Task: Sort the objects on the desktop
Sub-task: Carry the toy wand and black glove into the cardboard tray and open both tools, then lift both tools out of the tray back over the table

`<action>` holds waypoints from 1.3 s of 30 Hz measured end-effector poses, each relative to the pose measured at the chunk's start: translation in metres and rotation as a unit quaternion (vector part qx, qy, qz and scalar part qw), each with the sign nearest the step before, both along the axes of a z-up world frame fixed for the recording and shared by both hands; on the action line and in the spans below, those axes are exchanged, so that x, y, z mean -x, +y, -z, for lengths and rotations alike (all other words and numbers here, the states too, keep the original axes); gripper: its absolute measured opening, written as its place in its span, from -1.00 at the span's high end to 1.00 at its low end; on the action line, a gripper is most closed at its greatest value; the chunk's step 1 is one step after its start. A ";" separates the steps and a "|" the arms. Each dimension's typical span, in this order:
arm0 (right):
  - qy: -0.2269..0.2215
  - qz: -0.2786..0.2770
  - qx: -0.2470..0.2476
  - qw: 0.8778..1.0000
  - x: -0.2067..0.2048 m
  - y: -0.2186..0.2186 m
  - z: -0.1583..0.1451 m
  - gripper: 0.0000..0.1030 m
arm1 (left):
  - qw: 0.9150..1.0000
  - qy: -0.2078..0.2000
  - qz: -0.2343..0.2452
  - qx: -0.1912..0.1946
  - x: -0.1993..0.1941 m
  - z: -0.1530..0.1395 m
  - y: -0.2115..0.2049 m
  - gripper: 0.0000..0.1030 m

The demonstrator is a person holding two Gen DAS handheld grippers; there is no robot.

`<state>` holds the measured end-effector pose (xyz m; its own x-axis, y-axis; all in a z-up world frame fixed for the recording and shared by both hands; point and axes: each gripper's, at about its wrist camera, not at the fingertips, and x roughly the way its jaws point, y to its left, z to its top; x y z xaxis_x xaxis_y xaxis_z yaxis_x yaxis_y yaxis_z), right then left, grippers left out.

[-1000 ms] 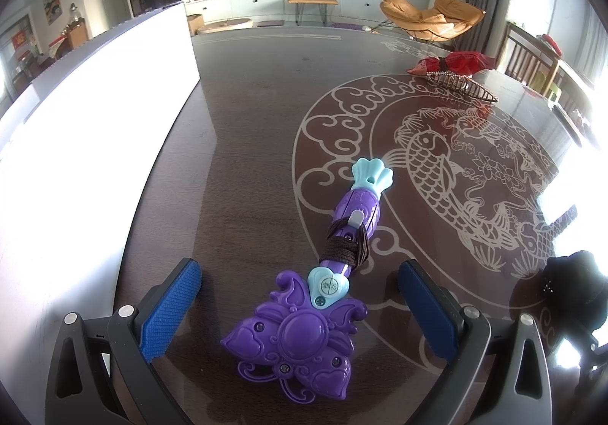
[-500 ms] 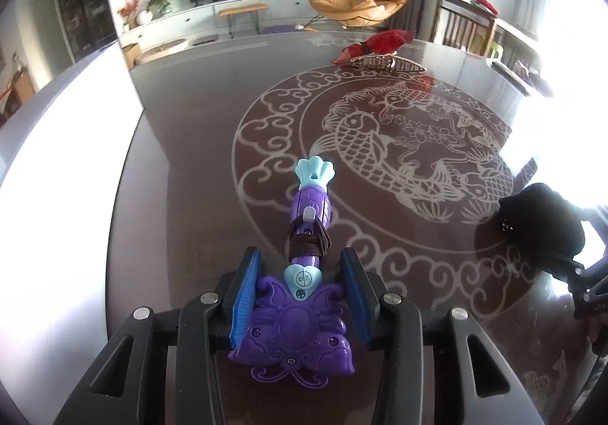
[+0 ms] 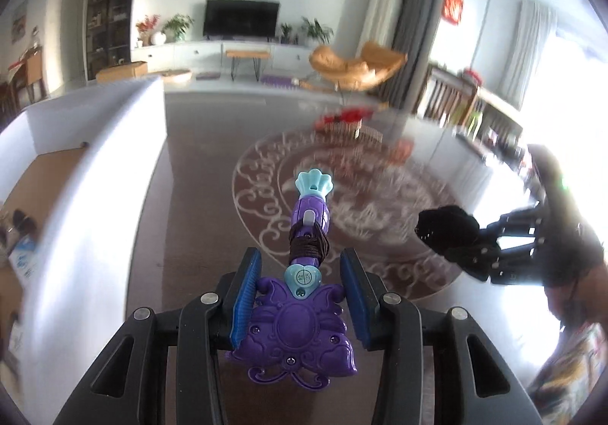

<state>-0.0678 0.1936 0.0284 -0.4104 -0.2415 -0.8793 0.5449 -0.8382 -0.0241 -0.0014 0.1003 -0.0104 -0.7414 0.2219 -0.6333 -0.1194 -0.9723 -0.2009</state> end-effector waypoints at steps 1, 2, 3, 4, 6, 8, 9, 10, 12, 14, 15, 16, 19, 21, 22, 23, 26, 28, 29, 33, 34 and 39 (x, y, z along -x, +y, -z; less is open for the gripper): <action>0.003 0.000 0.005 1.000 -0.004 -0.001 -0.008 0.40 | 1.000 0.007 -0.006 -0.018 -0.007 -0.006 -0.007 0.17; 0.008 0.000 0.008 1.000 -0.010 -0.005 -0.017 0.40 | 0.999 0.011 -0.008 -0.033 -0.012 -0.011 -0.012 0.17; 0.013 0.000 0.008 1.000 -0.016 -0.008 -0.024 0.40 | 0.999 0.015 -0.011 -0.050 -0.020 -0.018 -0.020 0.17; 0.016 -0.002 0.012 1.000 -0.020 -0.012 -0.031 0.40 | 0.998 0.019 -0.013 -0.061 -0.025 -0.023 -0.025 0.17; 0.018 -0.009 0.029 0.999 -0.027 -0.027 -0.046 0.40 | 0.996 0.030 -0.019 -0.085 -0.039 -0.038 -0.040 0.17; 0.015 -0.018 0.048 0.999 -0.031 -0.044 -0.061 0.40 | 0.994 0.040 -0.025 -0.099 -0.049 -0.052 -0.055 0.17; 0.010 -0.026 0.061 0.998 -0.032 -0.061 -0.071 0.40 | 0.993 0.049 -0.032 -0.105 -0.057 -0.063 -0.070 0.17; 0.007 -0.033 0.070 0.997 -0.031 -0.075 -0.077 0.40 | 0.992 0.054 -0.037 -0.105 -0.061 -0.070 -0.081 0.17; 0.004 -0.056 0.096 0.994 -0.034 -0.113 -0.100 0.40 | 0.991 0.059 -0.051 -0.105 -0.068 -0.082 -0.106 0.17; 0.007 -0.085 0.120 0.989 -0.034 -0.156 -0.116 0.40 | 0.991 0.062 -0.078 -0.087 -0.073 -0.090 -0.137 0.17; 0.006 -0.101 0.133 0.986 -0.037 -0.177 -0.124 0.40 | 0.991 0.059 -0.100 -0.066 -0.073 -0.092 -0.156 0.17; 0.004 -0.115 0.144 0.983 -0.040 -0.197 -0.128 0.39 | 0.990 0.054 -0.114 -0.057 -0.072 -0.092 -0.170 0.17; -0.004 -0.157 0.163 0.974 -0.052 -0.263 -0.129 0.39 | 0.986 0.019 -0.163 -0.038 -0.071 -0.081 -0.221 0.17; -0.018 -0.179 0.162 0.970 -0.057 -0.305 -0.115 0.39 | 0.982 -0.014 -0.187 -0.023 -0.065 -0.066 -0.248 0.17; -0.025 -0.186 0.159 0.969 -0.058 -0.319 -0.107 0.36 | 0.981 -0.031 -0.193 -0.019 -0.064 -0.060 -0.256 0.16; -0.032 -0.190 0.155 0.969 -0.060 -0.333 -0.095 0.27 | 0.978 -0.052 -0.201 -0.013 -0.061 -0.053 -0.263 0.16; -0.080 -0.200 0.172 0.961 -0.061 -0.364 -0.059 -0.68 | 0.963 -0.115 -0.242 0.008 -0.058 -0.033 -0.283 -0.09; -0.084 -0.180 0.178 0.964 -0.059 -0.366 -0.048 -0.71 | 0.954 -0.123 -0.274 0.009 -0.061 -0.022 -0.287 -0.70; -0.090 -0.177 0.193 0.961 -0.057 -0.362 -0.044 -0.71 | 0.951 -0.120 -0.285 0.005 -0.065 -0.021 -0.291 -0.70; -0.044 -0.148 0.241 0.958 -0.058 -0.320 -0.057 -0.75 | 0.951 -0.076 -0.301 -0.015 -0.091 -0.027 -0.289 -0.70; -0.019 -0.138 0.246 0.959 -0.059 -0.300 -0.063 -0.85 | 0.951 -0.065 -0.301 -0.013 -0.094 -0.031 -0.285 -0.70; 0.097 -0.055 0.192 0.975 -0.056 -0.194 -0.056 -1.00 | 0.968 0.002 -0.251 -0.005 -0.105 -0.072 -0.220 -0.70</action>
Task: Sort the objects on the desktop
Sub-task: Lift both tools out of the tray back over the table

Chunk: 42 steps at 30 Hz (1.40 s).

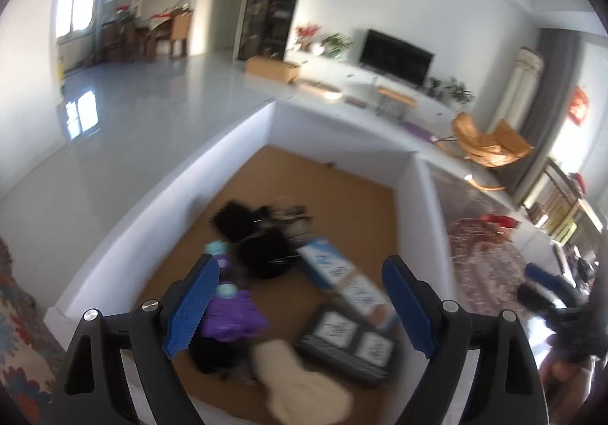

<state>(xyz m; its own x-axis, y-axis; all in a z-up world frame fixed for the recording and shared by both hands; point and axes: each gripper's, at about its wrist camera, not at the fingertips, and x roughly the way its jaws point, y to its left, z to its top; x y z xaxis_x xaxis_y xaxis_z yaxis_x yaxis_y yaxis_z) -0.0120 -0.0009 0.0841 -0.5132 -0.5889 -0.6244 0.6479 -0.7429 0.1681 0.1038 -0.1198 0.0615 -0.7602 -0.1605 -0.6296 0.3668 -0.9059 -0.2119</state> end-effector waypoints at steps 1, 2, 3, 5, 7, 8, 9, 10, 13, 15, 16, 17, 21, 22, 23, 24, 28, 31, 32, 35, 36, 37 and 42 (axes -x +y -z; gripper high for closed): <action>0.009 0.031 -0.023 0.999 0.005 0.026 0.011 -1.00 | 1.000 0.008 0.015 0.002 0.002 -0.006 0.013 -0.70; 0.013 0.056 -0.044 0.997 0.009 0.047 0.021 -1.00 | 0.999 0.016 0.033 0.004 0.003 -0.016 0.028 -0.71; 0.012 0.090 -0.077 0.993 0.014 0.075 0.038 -1.00 | 0.998 0.025 0.062 0.009 0.008 -0.026 0.051 -0.74; 0.002 0.129 -0.114 0.985 0.021 0.115 0.061 -1.00 | 0.994 0.029 0.104 0.016 0.019 -0.040 0.086 -0.92; -0.010 0.171 -0.141 0.975 0.025 0.163 0.077 -1.00 | 0.987 0.026 0.154 0.024 0.032 -0.047 0.129 -1.00; -0.015 0.188 -0.148 0.971 0.027 0.179 0.083 -1.00 | 0.984 0.023 0.173 0.027 0.035 -0.049 0.146 -1.00; -0.022 0.210 -0.158 0.965 0.028 0.201 0.088 -1.00 | 0.979 0.015 0.201 0.029 0.043 -0.047 0.172 -1.00; -0.027 0.224 -0.164 0.960 0.030 0.215 0.091 -1.00 | 0.976 0.010 0.217 0.027 0.047 -0.044 0.187 -1.00; -0.043 0.269 -0.190 0.943 0.038 0.252 0.105 -1.00 | 0.964 -0.021 0.266 0.003 0.069 -0.019 0.240 -1.00; -0.048 0.282 -0.176 0.942 0.040 0.268 0.111 -1.00 | 0.956 -0.040 0.289 -0.010 0.080 0.009 0.273 -1.00; -0.058 0.292 -0.167 0.940 0.039 0.277 0.110 -1.00 | 0.954 -0.047 0.296 -0.012 0.087 0.023 0.283 -1.00; -0.060 0.298 -0.163 0.939 0.040 0.280 0.109 -1.00 | 0.952 -0.056 0.301 -0.011 0.088 0.033 0.295 -1.00; -0.062 0.294 -0.164 0.940 0.042 0.279 0.109 -1.00 | 0.948 -0.106 0.297 0.045 0.124 0.088 0.329 -1.00; -0.068 0.293 -0.156 0.941 0.044 0.282 0.110 -1.00 | 0.947 -0.112 0.296 0.059 0.129 0.095 0.332 -1.00; -0.077 0.293 -0.144 0.942 0.049 0.288 0.115 -1.00 | 0.946 -0.119 0.292 0.073 0.132 0.101 0.336 -1.00; -0.086 0.299 -0.130 0.941 0.053 0.294 0.116 -1.00 | 0.946 -0.130 0.286 0.085 0.142 0.110 0.340 -1.00; -0.086 0.308 -0.134 0.938 0.048 0.293 0.115 -1.00 | 0.948 -0.146 0.266 0.093 0.169 0.126 0.335 -1.00; -0.086 0.308 -0.134 0.938 0.048 0.293 0.115 -1.00 | 0.951 -0.152 0.253 0.096 0.186 0.134 0.336 -1.00; -0.086 0.307 -0.134 0.938 0.048 0.293 0.114 -1.00 | 0.952 -0.149 0.253 0.092 0.187 0.134 0.336 -1.00; -0.086 0.308 -0.134 0.938 0.048 0.293 0.115 -1.00 | 0.953 -0.147 0.250 0.089 0.198 0.134 0.339 -1.00; -0.086 0.308 -0.134 0.938 0.048 0.293 0.115 -1.00 | 0.952 -0.145 0.254 0.090 0.202 0.135 0.341 -1.00; -0.086 0.308 -0.134 0.938 0.048 0.293 0.115 -1.00 | 0.951 -0.145 0.257 0.090 0.206 0.136 0.342 -1.00; -0.086 0.307 -0.134 0.938 0.048 0.293 0.115 -1.00 | 0.951 -0.144 0.256 0.092 0.208 0.135 0.344 -1.00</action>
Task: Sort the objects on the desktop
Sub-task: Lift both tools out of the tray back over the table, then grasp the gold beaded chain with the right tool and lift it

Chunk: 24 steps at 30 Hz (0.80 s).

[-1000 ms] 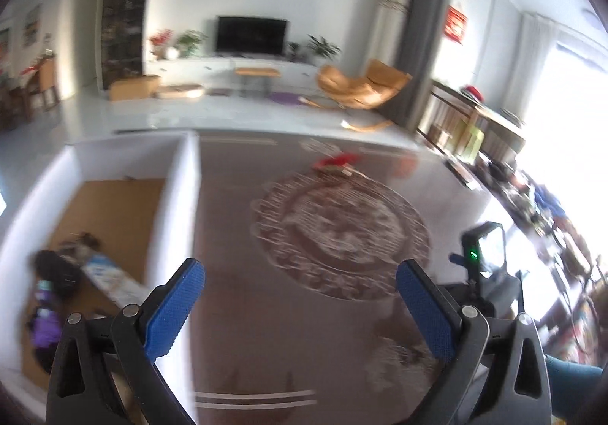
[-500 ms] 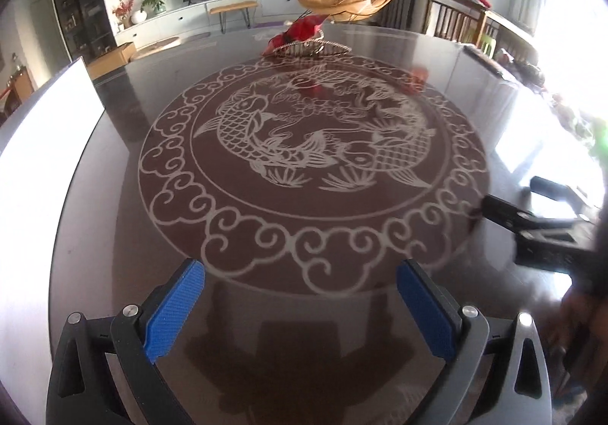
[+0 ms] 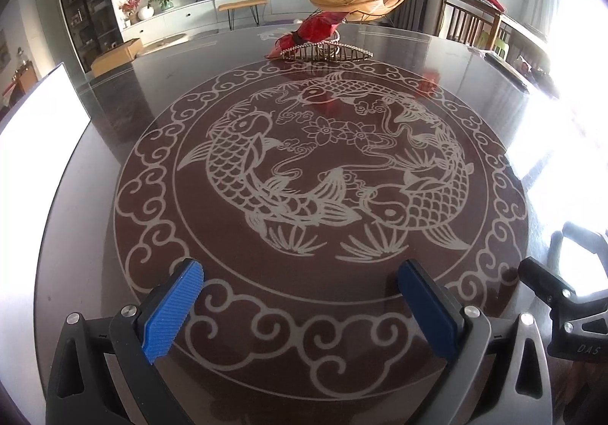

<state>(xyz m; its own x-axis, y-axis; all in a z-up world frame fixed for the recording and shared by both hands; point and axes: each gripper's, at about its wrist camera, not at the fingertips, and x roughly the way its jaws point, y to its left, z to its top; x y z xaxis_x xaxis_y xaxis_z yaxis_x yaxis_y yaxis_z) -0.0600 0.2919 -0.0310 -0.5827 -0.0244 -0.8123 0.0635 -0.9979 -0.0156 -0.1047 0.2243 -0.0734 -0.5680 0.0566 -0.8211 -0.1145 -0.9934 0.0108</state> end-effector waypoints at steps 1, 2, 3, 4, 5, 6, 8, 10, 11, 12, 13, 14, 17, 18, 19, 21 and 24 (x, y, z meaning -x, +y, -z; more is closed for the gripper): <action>0.000 0.000 0.000 1.000 0.000 0.000 0.000 -1.00 | 1.000 0.001 -0.001 0.000 -0.001 0.000 -0.001 -1.00; 0.000 0.000 0.000 1.000 0.000 0.000 0.000 -1.00 | 1.000 0.002 -0.002 -0.001 -0.003 -0.001 -0.001 -1.00; 0.000 0.000 0.000 1.000 0.000 0.000 0.000 -1.00 | 1.000 0.002 -0.002 -0.002 -0.004 -0.001 -0.002 -1.00; 0.000 0.000 0.000 1.000 0.000 0.000 0.000 -1.00 | 1.000 0.001 0.000 -0.002 -0.005 -0.001 -0.002 -1.00; 0.000 0.000 0.000 1.000 0.000 0.000 0.000 -1.00 | 1.000 0.000 0.002 -0.001 -0.005 -0.001 -0.003 -1.00; 0.000 0.000 0.000 1.000 0.000 0.000 0.000 -1.00 | 1.000 0.000 0.005 -0.002 -0.004 -0.001 -0.003 -1.00; 0.000 0.000 0.000 1.000 0.000 0.000 0.000 -1.00 | 1.000 -0.003 0.026 -0.001 -0.001 -0.002 -0.004 -1.00; 0.000 0.000 0.000 1.000 0.000 0.000 0.000 -1.00 | 0.999 -0.005 0.046 0.001 0.004 -0.001 -0.003 -1.00; 0.000 0.000 0.000 1.000 0.000 0.000 0.000 -1.00 | 0.999 -0.006 0.053 0.002 0.007 -0.001 -0.004 -1.00; 0.000 0.000 0.000 1.000 0.000 0.000 0.000 -1.00 | 0.998 -0.008 0.054 0.002 0.013 -0.001 -0.006 -1.00; 0.000 0.000 0.000 1.000 0.000 0.000 0.000 -1.00 | 0.999 -0.008 0.050 0.002 0.017 -0.001 -0.009 -1.00; 0.000 0.000 0.000 1.000 0.000 0.000 -0.001 -1.00 | 0.999 -0.007 0.040 0.001 0.023 -0.001 -0.015 -1.00; 0.000 0.000 0.000 1.000 0.000 0.000 -0.001 -1.00 | 1.000 -0.004 0.013 0.000 0.037 0.000 -0.028 -1.00; 0.000 0.000 0.000 1.000 0.000 0.000 0.000 -1.00 | 1.000 -0.004 0.004 -0.001 0.042 0.000 -0.033 -1.00; 0.000 0.000 0.000 1.000 0.000 0.000 0.000 -1.00 | 1.000 -0.004 0.002 -0.003 0.043 0.000 -0.035 -1.00; 0.000 0.000 0.000 1.000 -0.001 0.000 0.000 -1.00 | 1.000 -0.004 0.001 -0.003 0.045 0.000 -0.036 -1.00; 0.000 -0.001 0.000 1.000 -0.001 0.000 0.000 -1.00 | 1.000 -0.002 -0.001 -0.001 0.043 -0.001 -0.036 -1.00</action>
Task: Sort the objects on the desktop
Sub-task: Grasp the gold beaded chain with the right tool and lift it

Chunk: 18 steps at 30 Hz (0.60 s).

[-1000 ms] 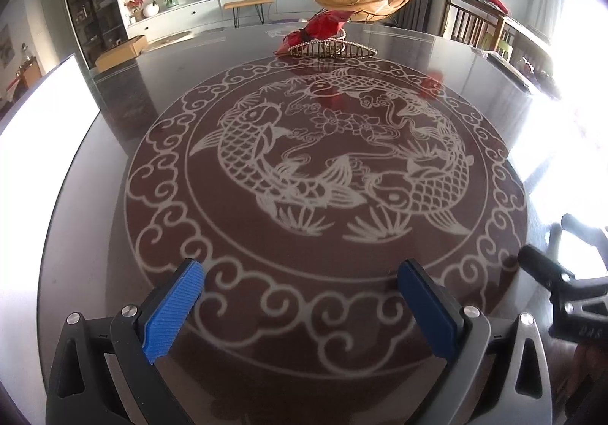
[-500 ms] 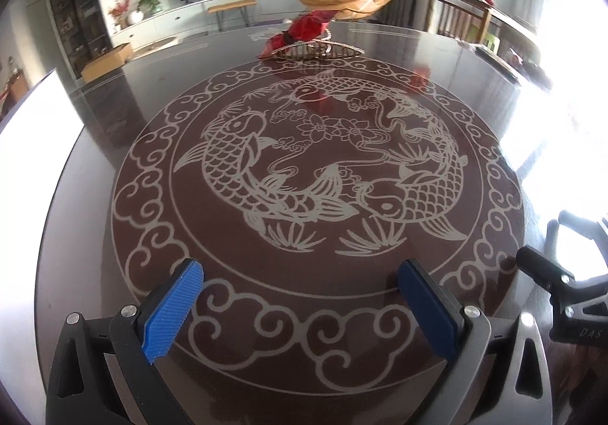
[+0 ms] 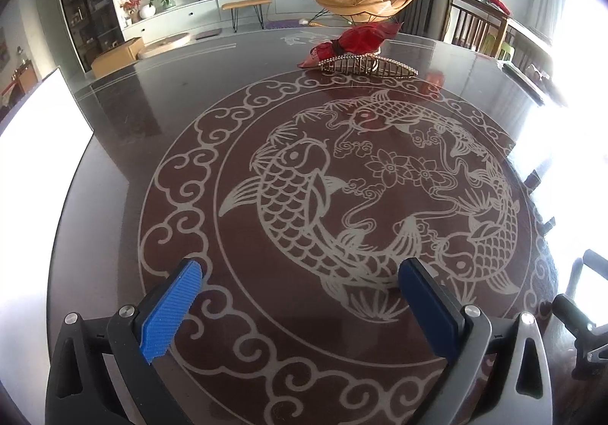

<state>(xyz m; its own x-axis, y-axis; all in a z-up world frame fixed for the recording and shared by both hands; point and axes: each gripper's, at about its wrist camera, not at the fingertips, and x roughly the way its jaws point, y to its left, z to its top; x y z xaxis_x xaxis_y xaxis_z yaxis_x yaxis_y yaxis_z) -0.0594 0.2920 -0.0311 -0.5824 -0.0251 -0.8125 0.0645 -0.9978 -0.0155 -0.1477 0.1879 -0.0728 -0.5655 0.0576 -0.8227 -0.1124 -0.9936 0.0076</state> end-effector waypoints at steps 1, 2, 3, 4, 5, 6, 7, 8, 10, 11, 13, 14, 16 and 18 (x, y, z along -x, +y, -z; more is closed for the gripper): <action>0.000 0.000 0.000 1.000 0.000 0.000 0.000 -1.00 | 1.000 0.000 -0.001 0.000 0.000 0.000 0.000 -1.00; 0.000 0.000 0.000 1.000 0.000 0.000 0.000 -1.00 | 1.000 0.001 -0.003 0.000 -0.001 0.000 0.000 -1.00; 0.000 0.000 0.000 1.000 0.000 0.000 0.000 -1.00 | 1.000 0.001 -0.004 0.000 -0.002 0.000 -0.001 -1.00; 0.000 0.000 0.000 1.000 0.000 0.000 -0.001 -1.00 | 1.000 0.001 -0.004 0.000 -0.002 0.000 -0.001 -1.00; -0.001 -0.003 0.002 1.000 0.001 0.000 0.001 -1.00 | 1.000 0.001 -0.004 0.000 -0.002 0.000 -0.001 -1.00; -0.002 -0.012 0.001 1.000 0.007 -0.002 0.001 -1.00 | 1.000 0.001 -0.004 0.000 -0.002 0.000 -0.001 -1.00; -0.002 -0.025 0.001 1.000 0.012 -0.004 0.001 -1.00 | 1.000 0.001 -0.004 0.000 -0.002 0.000 -0.001 -1.00; -0.003 -0.042 0.000 0.999 0.020 -0.008 0.001 -1.00 | 1.000 0.001 -0.004 0.000 -0.002 0.000 -0.001 -1.00; -0.004 -0.078 0.000 0.997 0.047 -0.015 0.003 -1.00 | 1.000 0.001 -0.004 0.000 -0.002 0.000 -0.001 -1.00; -0.003 -0.093 0.001 0.996 0.063 -0.019 0.003 -1.00 | 1.000 0.001 -0.004 0.000 -0.002 0.000 -0.001 -1.00; -0.003 -0.108 0.001 0.994 0.094 -0.024 0.003 -1.00 | 1.000 0.001 -0.004 0.000 -0.002 0.000 -0.001 -1.00; -0.003 -0.119 0.001 0.993 0.114 -0.029 0.003 -1.00 | 1.000 0.001 -0.004 0.000 -0.002 0.000 -0.001 -1.00; -0.004 -0.141 0.001 0.990 0.151 -0.039 0.004 -1.00 | 1.000 0.001 -0.004 0.000 -0.002 0.000 -0.001 -1.00; -0.005 -0.156 0.001 0.988 0.184 -0.051 0.004 -1.00 | 1.000 0.001 -0.004 0.000 -0.002 0.000 -0.001 -1.00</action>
<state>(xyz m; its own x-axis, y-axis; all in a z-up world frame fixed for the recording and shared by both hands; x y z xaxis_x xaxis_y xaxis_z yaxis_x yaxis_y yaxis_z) -0.2434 0.2407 -0.0352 -0.5386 -0.2038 -0.8175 0.3698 -0.9290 -0.0120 -0.1462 0.1865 -0.0727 -0.5682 0.0530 -0.8212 -0.1043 -0.9945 0.0080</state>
